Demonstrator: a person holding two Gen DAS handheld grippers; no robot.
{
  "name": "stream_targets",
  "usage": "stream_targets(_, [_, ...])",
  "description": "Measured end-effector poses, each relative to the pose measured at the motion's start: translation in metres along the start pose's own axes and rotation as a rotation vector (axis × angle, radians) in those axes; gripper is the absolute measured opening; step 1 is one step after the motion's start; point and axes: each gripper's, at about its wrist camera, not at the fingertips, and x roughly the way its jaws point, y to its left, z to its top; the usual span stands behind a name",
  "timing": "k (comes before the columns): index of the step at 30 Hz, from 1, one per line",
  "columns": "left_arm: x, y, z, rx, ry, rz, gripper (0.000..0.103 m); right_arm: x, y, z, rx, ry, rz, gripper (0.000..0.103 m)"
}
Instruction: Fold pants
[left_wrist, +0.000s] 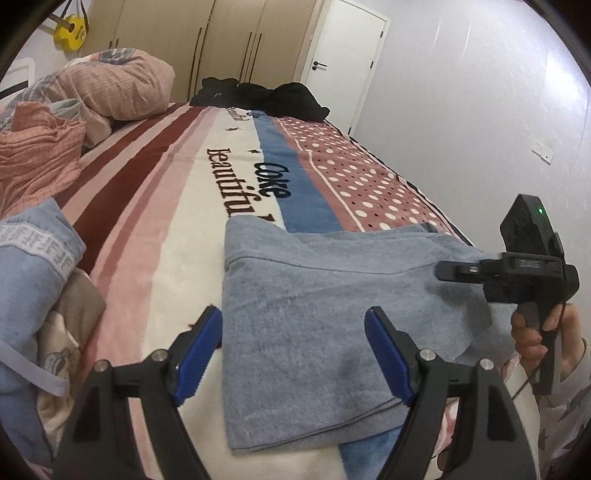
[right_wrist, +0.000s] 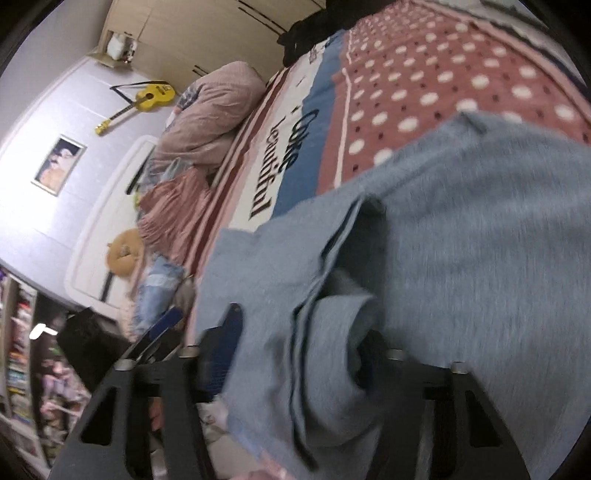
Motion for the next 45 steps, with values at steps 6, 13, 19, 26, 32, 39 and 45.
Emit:
stream_targets(6, [-0.001, 0.002, 0.001, -0.002, -0.005, 0.005, 0.076, -0.014, 0.018, 0.026, -0.073, -0.139, -0.01, 0.016])
stream_targets(13, [-0.001, 0.0, 0.0, 0.006, 0.001, -0.007, 0.076, -0.033, 0.017, 0.016, -0.142, -0.09, -0.067, 0.023])
stream_targets(19, [0.0, -0.002, -0.001, 0.005, 0.012, -0.014, 0.076, -0.052, -0.023, -0.011, -0.051, -0.042, -0.077, 0.039])
stream_targets(26, [-0.003, -0.01, 0.002, 0.015, 0.011, -0.018, 0.076, -0.057, -0.052, -0.003, 0.086, -0.024, 0.098, 0.046])
stream_targets(32, [-0.002, -0.009, 0.001, 0.016, 0.018, -0.009, 0.077, -0.021, -0.05, 0.019, 0.111, 0.007, 0.139, 0.046])
stream_targets(39, [-0.003, -0.002, 0.001, -0.005, 0.019, 0.007, 0.077, -0.01, -0.013, 0.04, -0.048, -0.131, 0.118, 0.046])
stream_targets(45, [-0.004, -0.001, 0.001, -0.003, 0.014, 0.008, 0.077, -0.022, -0.003, 0.041, -0.126, -0.192, 0.106, 0.046])
